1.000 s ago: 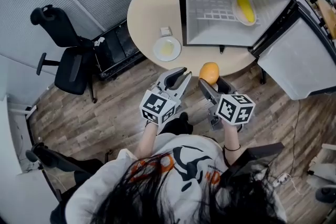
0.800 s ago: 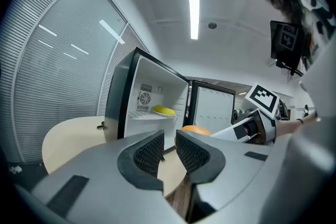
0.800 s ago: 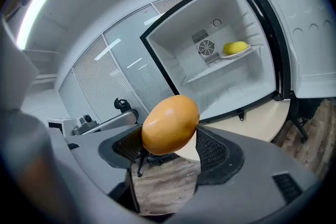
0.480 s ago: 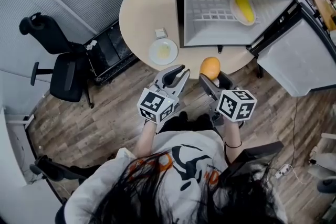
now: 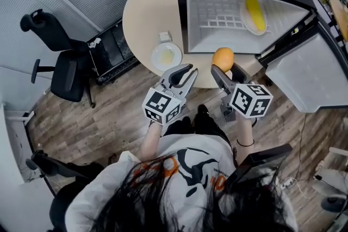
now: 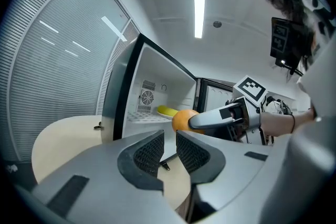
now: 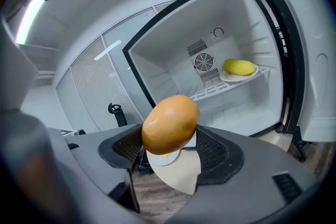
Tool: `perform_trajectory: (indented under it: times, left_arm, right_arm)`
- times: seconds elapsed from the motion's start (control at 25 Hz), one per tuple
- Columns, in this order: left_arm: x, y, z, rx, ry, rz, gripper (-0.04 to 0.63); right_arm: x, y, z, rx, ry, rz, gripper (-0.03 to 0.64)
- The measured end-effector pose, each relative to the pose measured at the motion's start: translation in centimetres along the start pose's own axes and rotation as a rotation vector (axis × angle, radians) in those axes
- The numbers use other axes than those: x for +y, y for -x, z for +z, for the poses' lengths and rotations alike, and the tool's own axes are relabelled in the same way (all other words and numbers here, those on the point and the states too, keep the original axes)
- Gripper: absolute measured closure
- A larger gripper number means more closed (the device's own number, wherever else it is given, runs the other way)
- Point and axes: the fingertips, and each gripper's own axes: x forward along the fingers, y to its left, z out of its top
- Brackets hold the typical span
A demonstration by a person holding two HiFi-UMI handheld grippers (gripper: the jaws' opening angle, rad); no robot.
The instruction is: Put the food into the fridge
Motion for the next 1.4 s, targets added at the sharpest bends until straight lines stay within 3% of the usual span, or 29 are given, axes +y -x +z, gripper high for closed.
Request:
perform_trajectory:
  times: [0.32,0.68,0.96,1.4]
  left_arm:
    - [0.2,-3.8,0.6,-0.008,0.015,0.02,0.518]
    - [-0.4,-6.3,0.5,0.007,0.013,0.008,0.518]
    - [0.2,-6.7,1.3,-0.007,0.014,0.02,0.518]
    - [1.5,-6.0,1.4,-0.019,0.02,0.066,0.518]
  right_arm:
    - [-3.1,-2.3,4.6,0.003,0.055,0.027,0.29]
    - [-5.6,-5.5,9.2,0.033,0.209,0.024,0.29]
    - [-6.3,-9.0,12.9,0.03,0.266,0.019,0.29]
    - [-7.9,-15.5,14.9,0.11,0.364,-0.043,0.29]
